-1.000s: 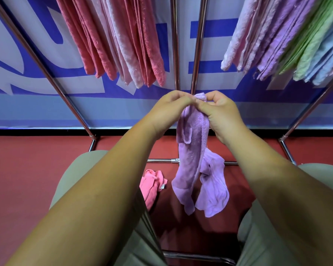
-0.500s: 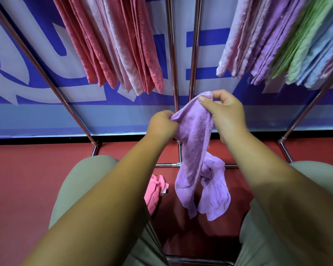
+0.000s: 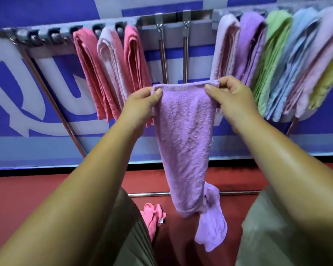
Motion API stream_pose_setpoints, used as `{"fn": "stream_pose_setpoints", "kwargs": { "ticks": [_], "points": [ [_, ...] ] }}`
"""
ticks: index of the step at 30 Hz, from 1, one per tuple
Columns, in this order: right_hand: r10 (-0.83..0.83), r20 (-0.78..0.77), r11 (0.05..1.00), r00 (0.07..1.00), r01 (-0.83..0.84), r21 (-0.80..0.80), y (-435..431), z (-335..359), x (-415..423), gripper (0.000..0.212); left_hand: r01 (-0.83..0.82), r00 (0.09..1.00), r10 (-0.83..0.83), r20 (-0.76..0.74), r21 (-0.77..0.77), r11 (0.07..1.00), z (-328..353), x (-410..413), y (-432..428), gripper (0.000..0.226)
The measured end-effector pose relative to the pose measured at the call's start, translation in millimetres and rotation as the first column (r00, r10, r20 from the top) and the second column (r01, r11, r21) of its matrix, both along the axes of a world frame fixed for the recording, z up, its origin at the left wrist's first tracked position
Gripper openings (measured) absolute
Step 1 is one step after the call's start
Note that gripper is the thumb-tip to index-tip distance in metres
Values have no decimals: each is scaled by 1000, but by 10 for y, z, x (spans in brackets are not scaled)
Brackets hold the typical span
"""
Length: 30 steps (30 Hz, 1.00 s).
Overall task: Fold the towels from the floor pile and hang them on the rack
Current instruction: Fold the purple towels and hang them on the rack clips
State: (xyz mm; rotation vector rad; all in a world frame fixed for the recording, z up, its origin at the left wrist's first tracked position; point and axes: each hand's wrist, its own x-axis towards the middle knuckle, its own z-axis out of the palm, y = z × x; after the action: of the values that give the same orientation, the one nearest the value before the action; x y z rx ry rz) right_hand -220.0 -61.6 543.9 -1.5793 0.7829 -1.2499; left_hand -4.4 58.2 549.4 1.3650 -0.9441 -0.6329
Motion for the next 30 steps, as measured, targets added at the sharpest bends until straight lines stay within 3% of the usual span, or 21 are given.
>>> {"fn": "stream_pose_setpoints", "kwargs": {
  "ticks": [8, 12, 16, 20, 25, 30],
  "points": [
    [-83, -130, 982, 988, 60, -177, 4, 1152, -58, 35, -14, 999, 18, 40, -93, 996, 1121, -113, 70, 17],
    [-69, -120, 974, 990, 40, -224, 65, 1600, -84, 25, -42, 999, 42, 2, -130, 991, 1532, -144, 133, 21],
    [31, 20, 993, 999, -28, -113, 185, 1929, -75, 15, -92, 996, 91, -8, -148, 985, 1866, -139, 157, 16],
    [8, 83, 1000, 996, -7, -17, 309, 2132, -37, 19, -150, 988, 144, -52, -132, 980, 2074, -124, 137, 14],
    [-37, 100, 996, 994, 28, 90, 402, 2280, 64, 40, -192, 974, 179, -139, -87, 978, 2202, -125, 134, 23],
    [-67, 102, 985, 993, 50, 168, 466, 2301, 131, 49, -223, 975, 220, -36, -95, 970, 2155, -134, 188, 27]
  ]
}}
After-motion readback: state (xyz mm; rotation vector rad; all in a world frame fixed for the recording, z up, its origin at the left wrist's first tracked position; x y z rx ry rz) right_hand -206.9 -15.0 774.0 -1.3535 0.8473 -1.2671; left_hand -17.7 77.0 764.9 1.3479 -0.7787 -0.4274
